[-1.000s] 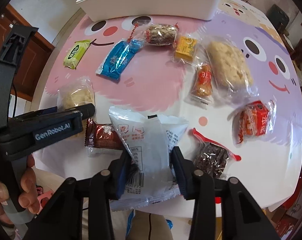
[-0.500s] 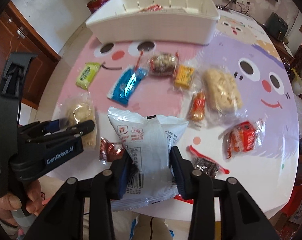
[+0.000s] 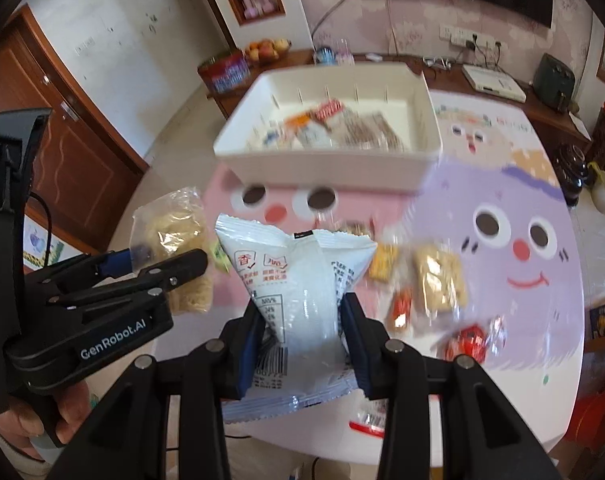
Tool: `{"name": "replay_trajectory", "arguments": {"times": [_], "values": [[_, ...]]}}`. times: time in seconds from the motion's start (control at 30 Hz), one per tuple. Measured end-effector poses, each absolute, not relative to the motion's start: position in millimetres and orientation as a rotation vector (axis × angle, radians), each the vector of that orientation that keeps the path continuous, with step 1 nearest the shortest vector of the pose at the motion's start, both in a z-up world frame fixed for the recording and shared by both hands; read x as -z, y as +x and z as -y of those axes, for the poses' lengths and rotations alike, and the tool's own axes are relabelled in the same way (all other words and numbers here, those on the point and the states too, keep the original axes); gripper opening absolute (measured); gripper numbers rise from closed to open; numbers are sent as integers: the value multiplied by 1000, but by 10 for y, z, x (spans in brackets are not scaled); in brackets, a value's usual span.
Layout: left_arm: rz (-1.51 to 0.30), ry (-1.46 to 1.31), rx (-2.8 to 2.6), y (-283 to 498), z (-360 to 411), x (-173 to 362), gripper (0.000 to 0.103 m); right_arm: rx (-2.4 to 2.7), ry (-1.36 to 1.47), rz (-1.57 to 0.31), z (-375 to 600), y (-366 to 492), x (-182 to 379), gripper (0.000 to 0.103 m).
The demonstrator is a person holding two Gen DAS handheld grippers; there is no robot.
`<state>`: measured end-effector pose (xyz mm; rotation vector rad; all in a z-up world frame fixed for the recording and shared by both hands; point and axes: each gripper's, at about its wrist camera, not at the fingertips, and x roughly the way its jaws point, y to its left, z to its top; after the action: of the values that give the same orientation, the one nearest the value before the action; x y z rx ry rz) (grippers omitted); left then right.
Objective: Organize snacks
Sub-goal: 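Carry the puffed-snack bag with the left gripper while the right carries the white printed bag over the tray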
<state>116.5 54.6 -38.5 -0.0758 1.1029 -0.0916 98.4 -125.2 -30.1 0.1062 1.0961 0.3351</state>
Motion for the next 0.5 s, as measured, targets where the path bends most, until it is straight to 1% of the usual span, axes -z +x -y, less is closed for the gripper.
{"name": "replay_trajectory", "arguments": {"times": [0.27, 0.5], "values": [[-1050, -53, 117, 1650, -589, -30, 47, -306, 147, -993, 1283, 1403, -184, 39], [-1013, -40, 133, 2111, -624, -220, 47, -262, 170, -939, 1303, 1854, -429, 39]]}}
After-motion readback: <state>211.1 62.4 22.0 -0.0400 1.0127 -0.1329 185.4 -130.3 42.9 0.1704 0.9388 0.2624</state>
